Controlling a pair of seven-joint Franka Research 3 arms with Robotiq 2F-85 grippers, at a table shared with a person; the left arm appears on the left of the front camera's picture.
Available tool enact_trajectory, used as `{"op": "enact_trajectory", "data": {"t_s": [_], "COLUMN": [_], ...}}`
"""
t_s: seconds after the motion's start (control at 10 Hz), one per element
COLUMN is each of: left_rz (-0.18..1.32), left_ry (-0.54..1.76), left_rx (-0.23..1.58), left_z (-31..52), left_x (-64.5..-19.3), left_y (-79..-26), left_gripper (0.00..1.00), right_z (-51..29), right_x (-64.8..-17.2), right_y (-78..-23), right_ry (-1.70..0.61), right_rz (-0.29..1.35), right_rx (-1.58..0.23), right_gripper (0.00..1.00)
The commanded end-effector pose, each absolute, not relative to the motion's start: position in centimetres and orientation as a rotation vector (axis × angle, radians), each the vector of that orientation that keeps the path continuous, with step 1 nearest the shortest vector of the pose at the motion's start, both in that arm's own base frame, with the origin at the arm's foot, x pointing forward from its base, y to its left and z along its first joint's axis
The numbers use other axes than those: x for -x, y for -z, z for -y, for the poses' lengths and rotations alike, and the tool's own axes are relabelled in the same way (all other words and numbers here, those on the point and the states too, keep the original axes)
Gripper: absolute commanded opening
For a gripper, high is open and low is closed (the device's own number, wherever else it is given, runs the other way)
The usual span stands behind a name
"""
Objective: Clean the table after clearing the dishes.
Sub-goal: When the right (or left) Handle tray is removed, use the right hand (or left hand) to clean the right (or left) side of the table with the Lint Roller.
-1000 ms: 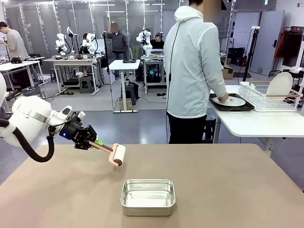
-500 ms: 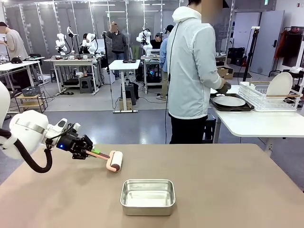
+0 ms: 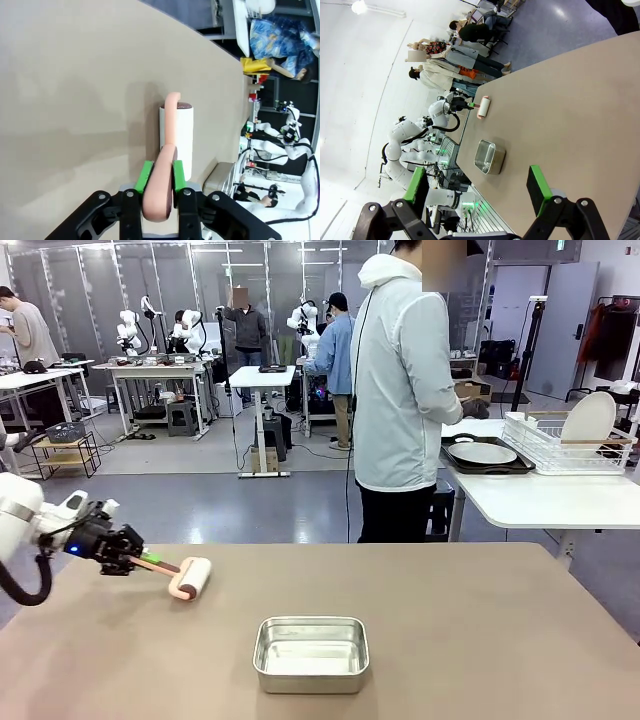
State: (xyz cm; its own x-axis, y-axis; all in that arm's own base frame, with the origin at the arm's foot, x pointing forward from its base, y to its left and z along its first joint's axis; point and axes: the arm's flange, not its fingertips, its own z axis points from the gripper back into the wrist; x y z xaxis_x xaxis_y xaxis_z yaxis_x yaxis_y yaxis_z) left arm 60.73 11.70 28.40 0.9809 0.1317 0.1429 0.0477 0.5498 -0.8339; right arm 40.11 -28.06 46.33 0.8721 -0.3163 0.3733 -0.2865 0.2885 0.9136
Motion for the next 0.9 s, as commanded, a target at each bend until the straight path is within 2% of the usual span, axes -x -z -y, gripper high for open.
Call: {"op": "enact_trajectory", "data": {"t_s": [0.0,0.4,0.8], "left_rz": [0.233,0.222,0.282], "left_ry": [-0.071,-0.149,-0.165], "left_rx": [0.702,0.475,0.48], "left_z": [-16.5,-24.4,-26.5], "left_x": [-62.3,-61.2,-58.2], "left_y": [-24.6,-23.9,-30.0], "left_gripper": [0.22,0.22,0.22], "right_z": [27.8,27.8,27.8], "right_x": [-39.8,-39.8,-39.8], "right_y": [-46.5,-46.5,-46.5], "right_ry": [0.007,0.007,0.007], "right_rz": [0.559,0.559,0.559], "right_rx": [-1.302,-1.302,-1.302], "right_gripper": [1.0,1.0,1.0]}}
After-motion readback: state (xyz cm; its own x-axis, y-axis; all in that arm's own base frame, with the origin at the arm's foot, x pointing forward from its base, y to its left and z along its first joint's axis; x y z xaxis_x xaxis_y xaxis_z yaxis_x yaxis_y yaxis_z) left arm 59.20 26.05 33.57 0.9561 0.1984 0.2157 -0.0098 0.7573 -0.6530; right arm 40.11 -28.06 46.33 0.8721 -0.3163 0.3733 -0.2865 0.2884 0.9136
